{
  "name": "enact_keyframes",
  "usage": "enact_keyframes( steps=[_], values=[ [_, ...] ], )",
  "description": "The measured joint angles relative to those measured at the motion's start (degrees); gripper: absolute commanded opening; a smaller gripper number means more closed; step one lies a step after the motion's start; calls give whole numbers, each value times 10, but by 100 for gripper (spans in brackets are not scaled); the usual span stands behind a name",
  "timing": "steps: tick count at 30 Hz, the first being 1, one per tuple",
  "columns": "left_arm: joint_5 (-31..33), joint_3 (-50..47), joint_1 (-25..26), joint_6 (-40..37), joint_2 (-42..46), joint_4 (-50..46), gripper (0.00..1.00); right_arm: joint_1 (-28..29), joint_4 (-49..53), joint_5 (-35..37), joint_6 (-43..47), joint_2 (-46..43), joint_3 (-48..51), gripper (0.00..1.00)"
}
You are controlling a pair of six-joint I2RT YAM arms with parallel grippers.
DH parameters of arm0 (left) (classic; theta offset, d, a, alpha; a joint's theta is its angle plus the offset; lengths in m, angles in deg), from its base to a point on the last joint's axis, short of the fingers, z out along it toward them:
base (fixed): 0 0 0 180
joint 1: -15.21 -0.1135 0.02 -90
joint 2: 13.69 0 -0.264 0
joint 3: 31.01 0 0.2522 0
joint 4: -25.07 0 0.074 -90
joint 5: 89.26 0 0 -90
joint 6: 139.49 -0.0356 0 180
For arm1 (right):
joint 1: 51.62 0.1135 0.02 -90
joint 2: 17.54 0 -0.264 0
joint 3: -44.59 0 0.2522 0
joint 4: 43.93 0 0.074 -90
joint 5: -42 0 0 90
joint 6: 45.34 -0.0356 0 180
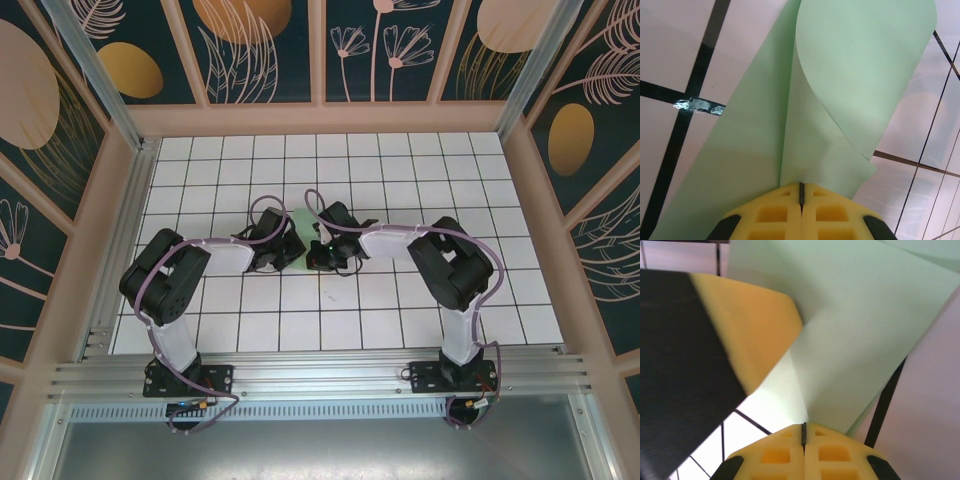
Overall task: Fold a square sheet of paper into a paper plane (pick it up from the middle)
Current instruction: Fold the triangle a second time at the center of the table.
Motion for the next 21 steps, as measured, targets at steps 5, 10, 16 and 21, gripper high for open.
enact_keyframes(
  steps=[5, 10, 16, 21],
  values=[
    [3, -5, 0, 6, 4, 3, 0, -3, 0, -2, -6, 3, 0, 4],
    [7, -11, -7, 6, 14, -1, 4, -5, 0, -7, -11, 5, 0, 4],
    [32, -12, -34, 6, 18, -9, 8, -6, 1, -8, -11, 6, 0, 4],
    [28, -5, -42, -3, 21, -5, 12, -6, 1, -11, -12, 6, 0, 4]
  ],
)
